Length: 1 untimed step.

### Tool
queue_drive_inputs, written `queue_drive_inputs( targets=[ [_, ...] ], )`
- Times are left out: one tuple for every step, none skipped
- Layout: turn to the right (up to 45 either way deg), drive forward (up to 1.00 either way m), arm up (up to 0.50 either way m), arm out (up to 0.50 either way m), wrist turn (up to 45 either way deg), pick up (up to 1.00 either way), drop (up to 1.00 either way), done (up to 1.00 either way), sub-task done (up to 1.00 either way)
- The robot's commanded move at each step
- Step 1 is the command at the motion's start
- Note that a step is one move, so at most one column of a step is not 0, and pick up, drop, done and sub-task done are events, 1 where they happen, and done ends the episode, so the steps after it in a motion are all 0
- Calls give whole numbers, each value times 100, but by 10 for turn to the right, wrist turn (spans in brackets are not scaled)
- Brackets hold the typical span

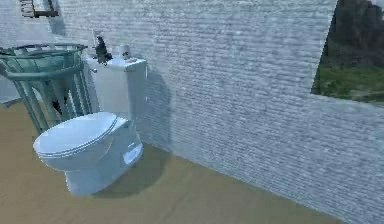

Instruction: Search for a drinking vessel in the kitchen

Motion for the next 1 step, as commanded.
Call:
queue_drive_inputs(
  targets=[
    [-450, 0, 0, 0, 0, 0, 0, 0, 0]
  ],
)
